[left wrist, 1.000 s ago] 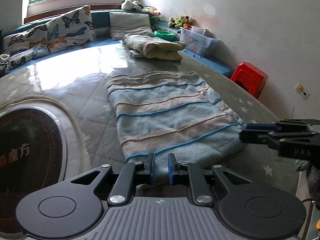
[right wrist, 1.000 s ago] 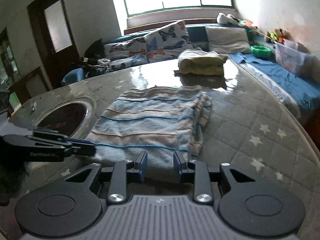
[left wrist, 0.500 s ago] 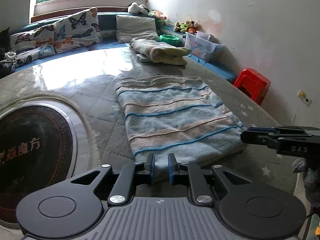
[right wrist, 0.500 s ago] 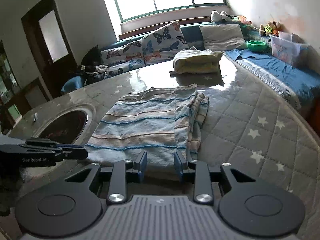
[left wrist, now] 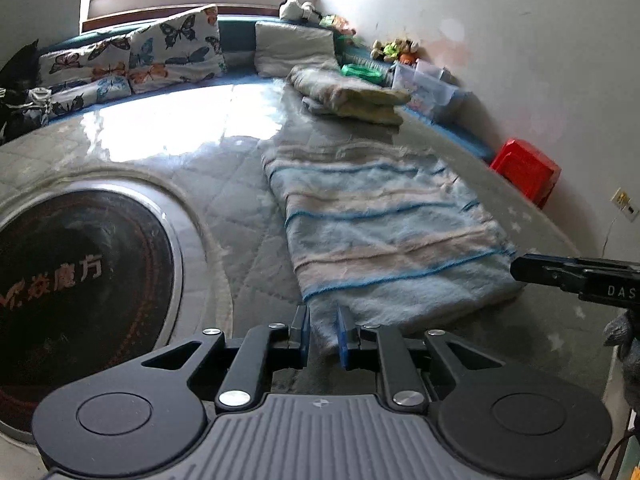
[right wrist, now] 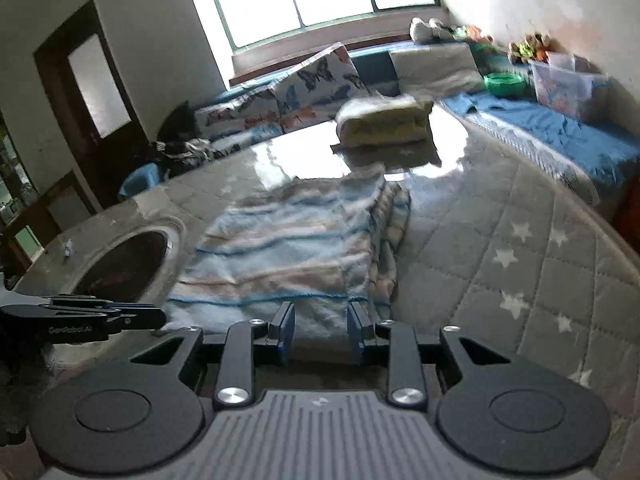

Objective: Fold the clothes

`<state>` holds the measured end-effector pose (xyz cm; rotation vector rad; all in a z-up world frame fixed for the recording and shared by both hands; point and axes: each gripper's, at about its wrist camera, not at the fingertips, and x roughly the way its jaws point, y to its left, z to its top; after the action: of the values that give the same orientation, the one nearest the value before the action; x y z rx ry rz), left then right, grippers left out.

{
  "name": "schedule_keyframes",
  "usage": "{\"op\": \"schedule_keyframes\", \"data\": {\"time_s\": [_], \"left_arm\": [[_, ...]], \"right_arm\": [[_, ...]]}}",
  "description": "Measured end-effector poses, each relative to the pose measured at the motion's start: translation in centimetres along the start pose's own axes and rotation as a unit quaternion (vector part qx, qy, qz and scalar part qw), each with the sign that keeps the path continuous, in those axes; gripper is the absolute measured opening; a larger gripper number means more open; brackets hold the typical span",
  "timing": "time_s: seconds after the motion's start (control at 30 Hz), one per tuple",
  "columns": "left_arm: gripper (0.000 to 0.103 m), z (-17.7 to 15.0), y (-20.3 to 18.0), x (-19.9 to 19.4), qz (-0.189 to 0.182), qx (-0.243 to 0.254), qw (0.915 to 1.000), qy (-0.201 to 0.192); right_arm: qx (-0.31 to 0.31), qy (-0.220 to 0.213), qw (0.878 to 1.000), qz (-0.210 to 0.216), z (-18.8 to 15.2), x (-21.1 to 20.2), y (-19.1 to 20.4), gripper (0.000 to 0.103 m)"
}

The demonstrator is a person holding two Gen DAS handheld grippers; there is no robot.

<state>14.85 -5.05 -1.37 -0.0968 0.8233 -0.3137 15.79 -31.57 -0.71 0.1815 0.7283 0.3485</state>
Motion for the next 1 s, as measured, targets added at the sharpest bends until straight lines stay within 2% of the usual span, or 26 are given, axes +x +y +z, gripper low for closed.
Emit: {"op": "schedule_keyframes", "data": {"time_s": [0.1,0.17,0.27,0.4,0.77,0.9,1.0], "left_arm": [[0.018,-0.2,0.1,0.2,0.0,-0.004,1.0,0.002],[0.02,-0.1,0.1,-0.2,0.002,-0.002,1.0,0.001],[0.029,-0.2,0.0,-0.9,0.001,-0.002,1.0,-0.002],[0.043,-0.5,-0.2,-1.8,-0.003,-0.005,1.0,-0.007],[0.059,-1.8,-0.2,-3.2,0.009,-0.013,0.9999,-0.004],[0.073,-2.2,-0.2,-3.8,0.018,-0.012,0.9997,-0.008],[0.083,-2.5,-0.2,-4.3,0.022,-0.013,0.9996,-0.013]], "right_arm": [[0.007,-0.001,1.0,-0.005,-0.3,0.1,-0.1,0.031],[0.006,-0.008,1.0,-0.007,-0.3,-0.4,0.0,0.041],[0.001,-0.015,1.0,-0.016,-0.4,-0.9,0.3,0.042],[0.015,-0.016,1.0,-0.021,-1.0,-1.1,0.1,0.048],[0.026,-0.019,0.999,-0.041,-3.0,-2.1,0.3,0.059],[0.022,-0.018,0.998,-0.048,-3.4,-2.3,0.6,0.068],[0.021,-0.019,0.998,-0.049,-3.6,-2.5,0.9,0.07]]}}
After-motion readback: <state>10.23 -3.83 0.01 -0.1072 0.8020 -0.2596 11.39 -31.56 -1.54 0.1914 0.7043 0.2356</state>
